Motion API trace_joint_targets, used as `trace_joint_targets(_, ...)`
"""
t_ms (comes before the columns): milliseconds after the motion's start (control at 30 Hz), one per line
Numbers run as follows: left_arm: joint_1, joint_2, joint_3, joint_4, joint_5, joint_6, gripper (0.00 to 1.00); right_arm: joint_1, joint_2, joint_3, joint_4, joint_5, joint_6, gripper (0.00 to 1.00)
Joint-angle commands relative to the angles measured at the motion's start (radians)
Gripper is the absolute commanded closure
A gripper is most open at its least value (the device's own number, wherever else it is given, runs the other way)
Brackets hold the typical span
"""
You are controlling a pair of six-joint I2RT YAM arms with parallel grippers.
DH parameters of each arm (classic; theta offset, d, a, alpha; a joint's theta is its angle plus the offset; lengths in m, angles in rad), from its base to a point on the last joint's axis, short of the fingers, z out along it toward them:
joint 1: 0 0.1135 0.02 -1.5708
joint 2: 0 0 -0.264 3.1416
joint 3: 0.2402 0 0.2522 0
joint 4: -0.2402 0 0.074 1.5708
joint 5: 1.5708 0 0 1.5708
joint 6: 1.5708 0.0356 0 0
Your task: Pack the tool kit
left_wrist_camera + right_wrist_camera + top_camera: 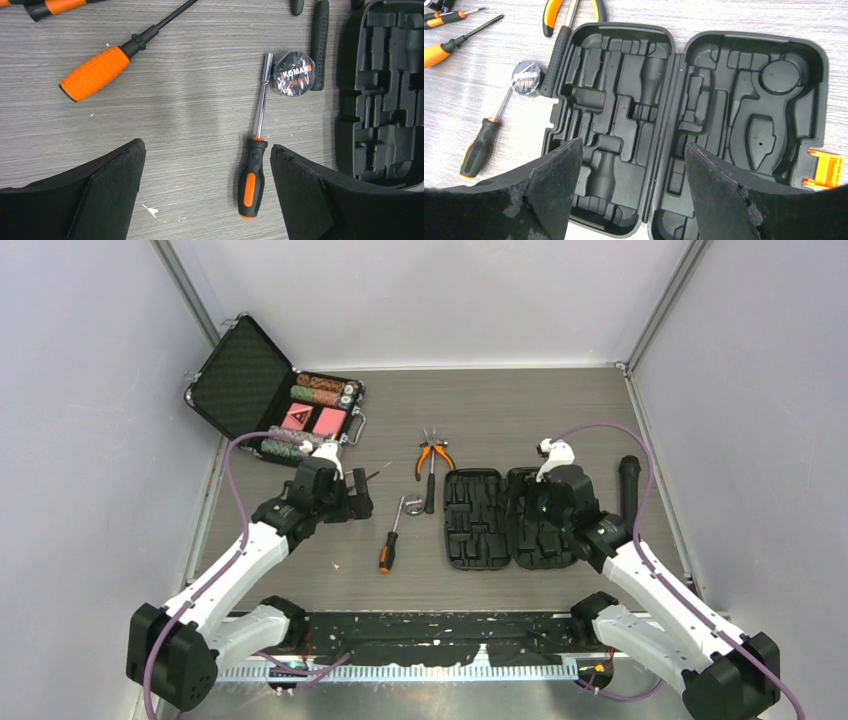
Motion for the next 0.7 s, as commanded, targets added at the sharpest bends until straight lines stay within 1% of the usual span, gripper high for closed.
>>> trace_joint_targets(0, 0.004, 0.038, 0.031, 0.058, 0.028, -0.015, 0.05, -0.004, -0.021, -0.006, 0.035, -0.024, 0.014, 0.18)
trace_joint_targets(133, 0.004, 0.075, 0.035, 0.068, 0.073, -0.017, 0.05, -0.003, -0.012, -0.002, 0.032, -0.02, 0.009, 0.15)
trace_joint_targets(300, -0.007, 0.127, 0.039, 0.072, 0.144, -0.022, 0.06, -0.003, 0.002, 0.008, 0.027, -0.005, 0.003, 0.14)
trace_joint_targets(467, -0.04, 0.162, 0.04, 0.069, 0.163, -0.018, 0.08, -0.003, 0.012, 0.011, 0.026, 0.007, -0.001, 0.14)
trace_joint_targets(667, -0.107, 0.211, 0.05, 0.063, 0.155, -0.02, 0.12, -0.003, 0.026, 0.023, 0.01, 0.003, -0.007, 0.14)
